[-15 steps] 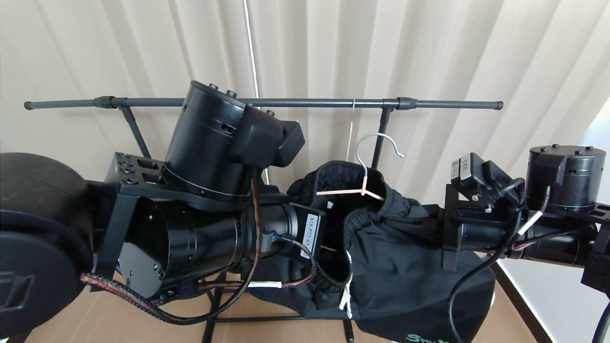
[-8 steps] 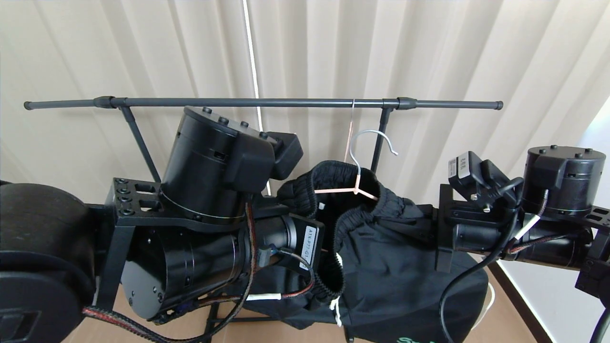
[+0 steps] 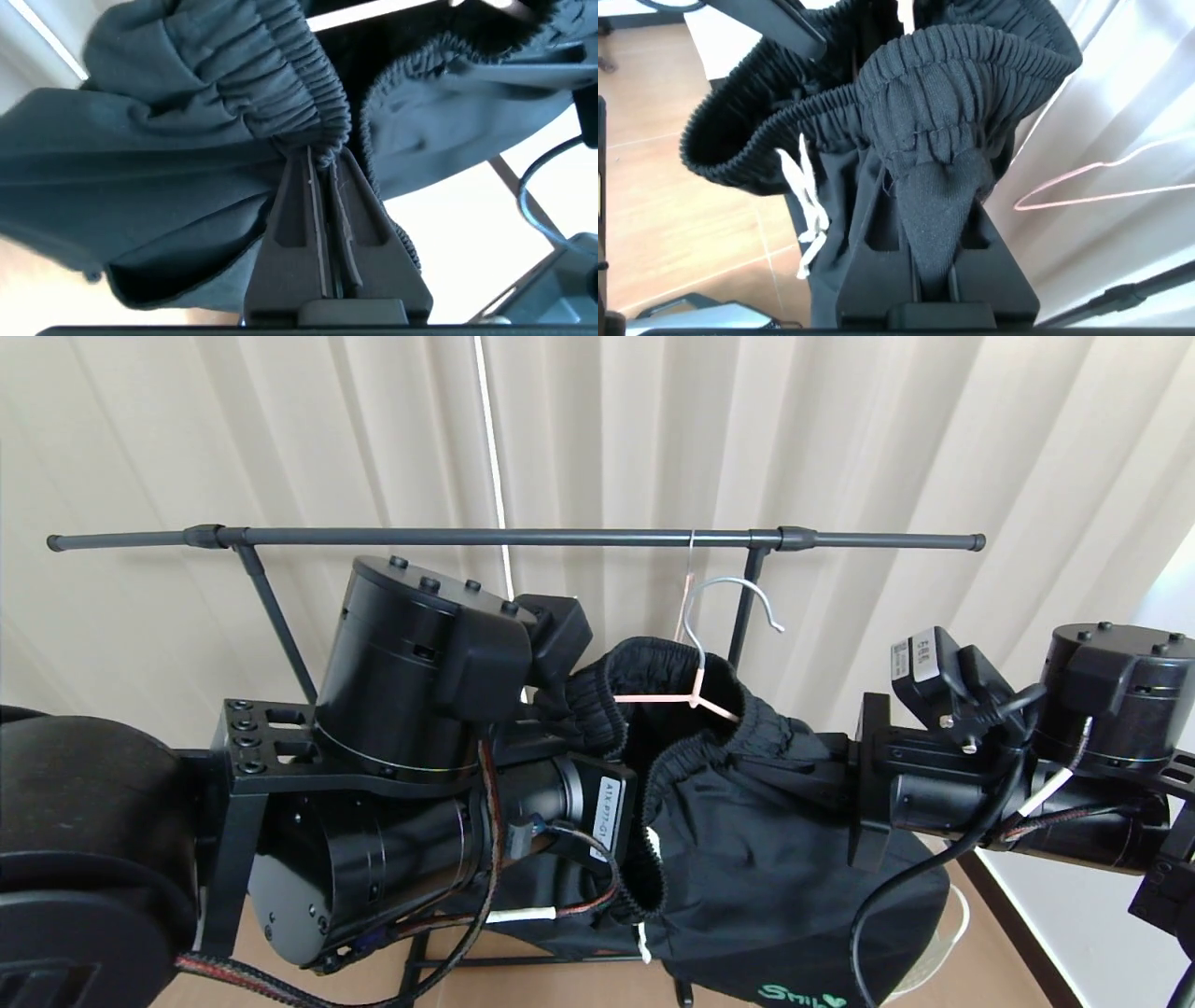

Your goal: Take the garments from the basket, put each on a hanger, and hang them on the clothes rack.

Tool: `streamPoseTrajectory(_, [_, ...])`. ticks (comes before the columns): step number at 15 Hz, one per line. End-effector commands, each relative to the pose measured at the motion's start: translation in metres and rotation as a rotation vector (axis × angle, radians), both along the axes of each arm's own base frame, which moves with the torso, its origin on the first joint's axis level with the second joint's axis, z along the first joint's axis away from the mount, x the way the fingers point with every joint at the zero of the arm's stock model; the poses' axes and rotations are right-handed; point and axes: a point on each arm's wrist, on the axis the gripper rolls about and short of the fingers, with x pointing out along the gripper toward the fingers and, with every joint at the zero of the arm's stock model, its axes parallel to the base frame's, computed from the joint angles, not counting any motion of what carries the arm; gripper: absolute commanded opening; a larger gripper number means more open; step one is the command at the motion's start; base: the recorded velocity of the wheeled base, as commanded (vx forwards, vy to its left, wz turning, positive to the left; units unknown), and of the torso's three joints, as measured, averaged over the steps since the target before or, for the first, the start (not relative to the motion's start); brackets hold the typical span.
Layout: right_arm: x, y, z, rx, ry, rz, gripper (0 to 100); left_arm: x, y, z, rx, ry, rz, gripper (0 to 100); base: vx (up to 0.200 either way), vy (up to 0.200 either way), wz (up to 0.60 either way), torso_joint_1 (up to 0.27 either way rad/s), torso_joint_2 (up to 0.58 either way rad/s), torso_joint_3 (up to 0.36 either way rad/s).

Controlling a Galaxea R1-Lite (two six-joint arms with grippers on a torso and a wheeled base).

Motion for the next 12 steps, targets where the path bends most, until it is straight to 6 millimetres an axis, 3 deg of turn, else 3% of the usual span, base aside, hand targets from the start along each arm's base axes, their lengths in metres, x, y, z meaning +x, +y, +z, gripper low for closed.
streamPoseTrajectory(1, [-0.002, 0.000, 0.000, 0.001, -0.003, 0.004, 0, 0.001, -0.002, -0.008, 0.019, 0.008, -0.003, 0, 0.000, 0.000, 0.00, 0.000, 0.00, 0.000])
streamPoseTrajectory(12, [-0.010, -0.004, 0.013, 0.033, -0.032, 0.003, 0, 0.002, -0.002, -0.021, 0.084, 0.011, -0.019, 0, 0.000, 0.000, 0.00, 0.000, 0.00, 0.000])
